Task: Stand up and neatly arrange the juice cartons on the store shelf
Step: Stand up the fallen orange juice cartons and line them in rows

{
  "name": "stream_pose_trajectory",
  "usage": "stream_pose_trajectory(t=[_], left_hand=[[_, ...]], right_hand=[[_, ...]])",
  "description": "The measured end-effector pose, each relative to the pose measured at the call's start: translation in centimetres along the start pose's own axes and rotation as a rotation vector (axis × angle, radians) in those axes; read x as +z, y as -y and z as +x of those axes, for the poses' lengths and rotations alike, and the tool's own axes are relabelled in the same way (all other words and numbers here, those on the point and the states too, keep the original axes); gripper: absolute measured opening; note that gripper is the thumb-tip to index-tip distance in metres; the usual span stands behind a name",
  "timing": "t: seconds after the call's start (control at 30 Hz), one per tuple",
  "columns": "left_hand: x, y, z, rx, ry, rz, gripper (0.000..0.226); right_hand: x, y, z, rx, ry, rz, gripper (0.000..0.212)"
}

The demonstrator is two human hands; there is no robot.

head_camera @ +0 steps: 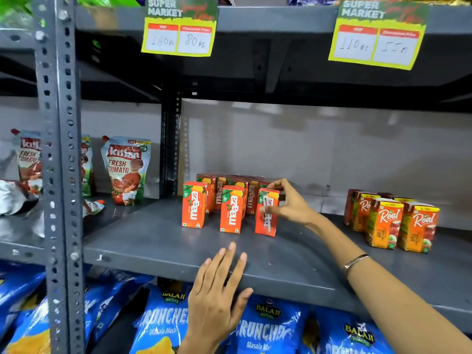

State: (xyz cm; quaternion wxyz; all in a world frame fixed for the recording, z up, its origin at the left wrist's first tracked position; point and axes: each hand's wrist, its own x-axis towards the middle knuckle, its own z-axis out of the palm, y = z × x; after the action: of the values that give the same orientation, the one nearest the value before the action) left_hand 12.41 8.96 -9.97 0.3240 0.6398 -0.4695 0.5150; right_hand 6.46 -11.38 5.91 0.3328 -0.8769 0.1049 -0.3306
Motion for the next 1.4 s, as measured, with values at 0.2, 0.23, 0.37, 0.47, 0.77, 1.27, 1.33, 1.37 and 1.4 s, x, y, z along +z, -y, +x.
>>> stream_pose_trajectory(t=[0.2, 0.23, 0.37, 0.47, 0.77, 1.27, 1.33, 1.37, 1.4], left_hand=[[0.0, 0.1, -0.1, 0.002, 0.015, -0.014, 0.048], [0.0, 0.1, -0.1, 0.001, 0.019, -0.015, 0.048], [0.0, 0.1, -0.2, -0.011, 0.030, -0.022, 0.049], [0.0, 0.1, -0.2, -0.011, 0.038, -0.012, 0.048], [-0.2, 0.0, -0.1, -0.022, 0.037, -0.008, 0.047], [-0.5, -0.3, -0.1, -0.037, 0.066, -0.021, 0.047], [-0.6, -0.3, -0.1, -0.040, 0.072, -0.017, 0.047], [-0.6, -0.3, -0.1, -0.043, 0.075, -0.017, 0.047], [-0.6, -0.2, -0.1, -0.044, 0.073, -0.016, 0.047]], right_hand=[[-1.4, 1.2, 1.0, 0.009, 0.106, -0.022, 0.036], [-1.5, 1.4, 1.2, 0.029, 0.122, -0.059, 0.034], [-1.7, 2.0, 1.3, 0.080, 0.105, -0.226, 0.039], [-2.1, 2.3, 1.1, 0.117, 0.221, -0.117, 0.040], [-2.6, 1.9, 1.1, 0.042, 0.197, -0.106, 0.049], [-1.5, 0.8, 0.4, 0.110, 0.181, 0.042, 0.053], [-1.3, 0.5, 0.3, 0.091, 0.124, 0.033, 0.051], [-1.2, 0.3, 0.2, 0.089, 0.100, 0.027, 0.052], [-1.2, 0.2, 0.2, 0.094, 0.081, 0.022, 0.053]])
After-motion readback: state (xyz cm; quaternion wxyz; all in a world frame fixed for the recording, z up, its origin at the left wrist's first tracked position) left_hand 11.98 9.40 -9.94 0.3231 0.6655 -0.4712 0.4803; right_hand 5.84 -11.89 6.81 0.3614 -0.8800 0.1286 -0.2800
